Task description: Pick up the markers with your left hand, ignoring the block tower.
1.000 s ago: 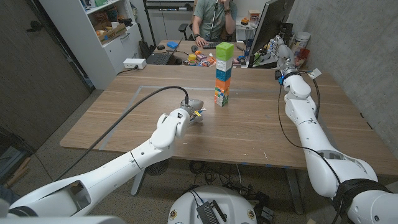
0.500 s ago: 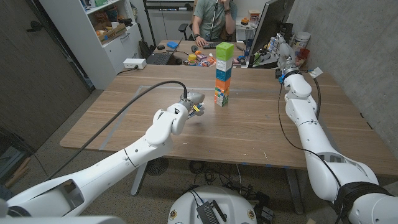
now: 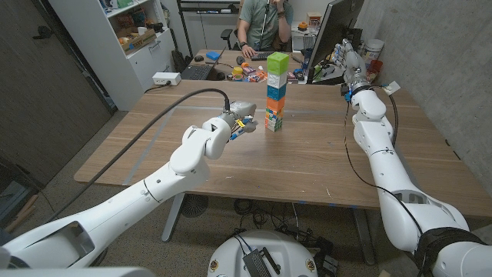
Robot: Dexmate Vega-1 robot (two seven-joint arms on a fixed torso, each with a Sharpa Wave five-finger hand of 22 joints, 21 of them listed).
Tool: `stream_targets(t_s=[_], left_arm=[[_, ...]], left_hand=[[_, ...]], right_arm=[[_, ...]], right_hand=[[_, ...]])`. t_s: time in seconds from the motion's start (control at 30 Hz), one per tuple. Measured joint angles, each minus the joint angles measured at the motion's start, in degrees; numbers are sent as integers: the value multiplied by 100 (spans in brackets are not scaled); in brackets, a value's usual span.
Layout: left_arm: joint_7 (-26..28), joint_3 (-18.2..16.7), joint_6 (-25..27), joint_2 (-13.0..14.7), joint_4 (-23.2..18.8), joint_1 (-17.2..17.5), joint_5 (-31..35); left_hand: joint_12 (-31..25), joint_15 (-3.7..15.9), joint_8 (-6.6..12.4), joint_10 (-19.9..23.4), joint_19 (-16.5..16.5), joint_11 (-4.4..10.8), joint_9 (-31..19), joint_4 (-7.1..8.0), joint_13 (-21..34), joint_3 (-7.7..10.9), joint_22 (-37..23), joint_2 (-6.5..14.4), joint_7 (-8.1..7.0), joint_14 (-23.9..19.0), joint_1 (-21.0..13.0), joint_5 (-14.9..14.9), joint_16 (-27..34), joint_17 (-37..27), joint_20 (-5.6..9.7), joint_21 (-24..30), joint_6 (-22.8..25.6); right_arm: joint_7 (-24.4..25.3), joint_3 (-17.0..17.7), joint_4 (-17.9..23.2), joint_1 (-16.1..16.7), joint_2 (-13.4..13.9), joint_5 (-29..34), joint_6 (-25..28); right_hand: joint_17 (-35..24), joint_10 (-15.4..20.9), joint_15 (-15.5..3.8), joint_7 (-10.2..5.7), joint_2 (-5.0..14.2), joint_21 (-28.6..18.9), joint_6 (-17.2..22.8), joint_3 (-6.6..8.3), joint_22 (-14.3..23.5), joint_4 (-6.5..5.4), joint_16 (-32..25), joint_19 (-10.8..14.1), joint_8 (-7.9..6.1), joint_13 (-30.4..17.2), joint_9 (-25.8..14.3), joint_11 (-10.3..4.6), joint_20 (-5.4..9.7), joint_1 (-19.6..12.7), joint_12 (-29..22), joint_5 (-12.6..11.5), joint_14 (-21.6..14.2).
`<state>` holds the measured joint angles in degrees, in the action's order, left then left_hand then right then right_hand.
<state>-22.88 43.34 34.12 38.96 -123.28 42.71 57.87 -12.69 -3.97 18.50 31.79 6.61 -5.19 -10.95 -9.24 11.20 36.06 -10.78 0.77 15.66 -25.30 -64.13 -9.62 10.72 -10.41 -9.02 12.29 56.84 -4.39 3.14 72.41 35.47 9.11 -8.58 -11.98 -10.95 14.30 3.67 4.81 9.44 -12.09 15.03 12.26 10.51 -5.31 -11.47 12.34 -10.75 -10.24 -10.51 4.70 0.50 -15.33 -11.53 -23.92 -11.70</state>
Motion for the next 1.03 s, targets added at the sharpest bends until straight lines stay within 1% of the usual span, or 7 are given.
stream_targets(t_s=[0.07,0.1,0.33,0.53,0.57,0.67,1.03], left_arm=[[0,-36,0,21,-58,-15,0],[174,-44,-152,26,-74,-20,-265],[156,-105,-202,68,-165,-124,-283],[156,-121,-202,94,-184,-226,-283],[95,-122,-284,95,-185,-227,-284],[81,-146,-337,100,-198,-313,-280],[-23,-187,-473,5,-195,-613,-313]], left_hand=[[0,0,0,0,0,0,-1,0,0,0,0,0,0,0,0,0,0,0,0,0,0],[0,0,0,1,0,-1,-1,0,0,0,0,0,0,0,0,0,0,0,0,0,0],[0,0,0,2,0,-2,-7,0,0,0,0,0,0,0,0,1,0,0,0,-22,0],[0,0,0,3,-24,-3,-12,0,0,0,0,0,0,0,0,4,0,0,-23,-22,0],[0,0,0,3,-32,-3,-13,0,0,0,0,0,0,0,0,4,0,0,-31,-22,0],[0,0,0,4,-32,-3,-15,0,0,0,0,0,0,0,0,5,0,0,-31,-22,0],[21,0,0,13,-32,-12,-27,0,0,0,0,0,0,0,0,31,0,0,-31,-21,1]], right_arm=[[13,0,0,0,0,5,27],[16,-17,143,43,8,5,35],[46,-25,275,88,12,9,126],[69,-25,275,88,12,15,184],[70,-31,369,115,15,15,184],[89,-34,428,126,16,20,213],[132,-47,503,131,16,41,259]], right_hand=[[0,0,0,0,0,0,0,0,0,0,0,0,0,0,0,0,0,0,0,0,0],[0,0,6,0,0,0,0,0,0,0,0,0,0,0,0,0,0,0,0,0,-6],[0,0,31,0,0,0,0,0,0,0,0,31,0,0,0,0,-31,0,0,0,-31],[0,0,31,0,0,0,0,0,0,0,0,31,0,0,0,0,-31,0,0,0,-72],[0,0,21,0,0,0,0,0,0,0,0,31,0,0,0,-1,-31,0,0,0,-83],[0,2,22,0,0,0,0,0,0,0,0,31,0,0,0,-2,-30,0,0,0,-82],[0,44,18,-21,0,0,21,-16,0,16,0,30,1,0,0,0,-30,0,-45,0,-124]])
